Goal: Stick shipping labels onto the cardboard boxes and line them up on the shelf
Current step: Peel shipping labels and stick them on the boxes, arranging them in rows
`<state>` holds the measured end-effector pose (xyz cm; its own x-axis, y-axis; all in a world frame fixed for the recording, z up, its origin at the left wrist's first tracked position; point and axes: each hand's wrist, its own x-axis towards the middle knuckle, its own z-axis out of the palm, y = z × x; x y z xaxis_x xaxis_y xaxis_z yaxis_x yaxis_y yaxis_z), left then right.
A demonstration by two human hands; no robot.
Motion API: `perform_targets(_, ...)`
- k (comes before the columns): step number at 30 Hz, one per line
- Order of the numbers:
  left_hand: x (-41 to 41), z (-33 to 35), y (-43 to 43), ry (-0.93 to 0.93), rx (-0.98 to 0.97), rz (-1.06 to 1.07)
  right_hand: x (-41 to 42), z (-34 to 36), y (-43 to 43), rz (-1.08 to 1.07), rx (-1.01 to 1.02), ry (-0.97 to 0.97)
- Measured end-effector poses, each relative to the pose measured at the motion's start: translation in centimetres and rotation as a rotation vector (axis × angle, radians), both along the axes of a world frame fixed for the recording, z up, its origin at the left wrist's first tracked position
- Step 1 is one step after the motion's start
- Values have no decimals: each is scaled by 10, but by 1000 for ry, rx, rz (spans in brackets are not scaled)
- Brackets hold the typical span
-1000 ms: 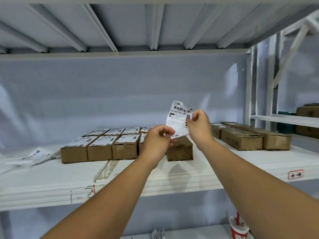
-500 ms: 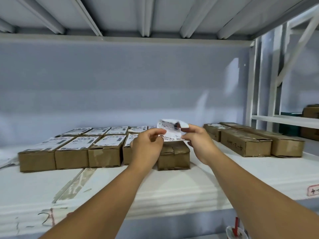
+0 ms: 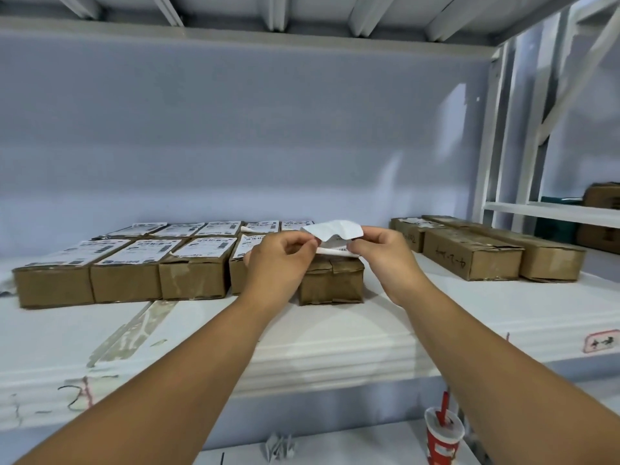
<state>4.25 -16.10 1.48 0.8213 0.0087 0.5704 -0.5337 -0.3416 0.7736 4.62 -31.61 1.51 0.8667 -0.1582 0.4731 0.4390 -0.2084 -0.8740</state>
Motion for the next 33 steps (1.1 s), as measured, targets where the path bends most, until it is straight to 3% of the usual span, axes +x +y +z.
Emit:
perform_targets(22, -9, 0, 1, 23, 230, 97, -2, -2, 2, -90, -56, 17)
perform_targets(33, -6, -3, 0, -17, 285, 125, -2, -2, 4, -84, -184, 9)
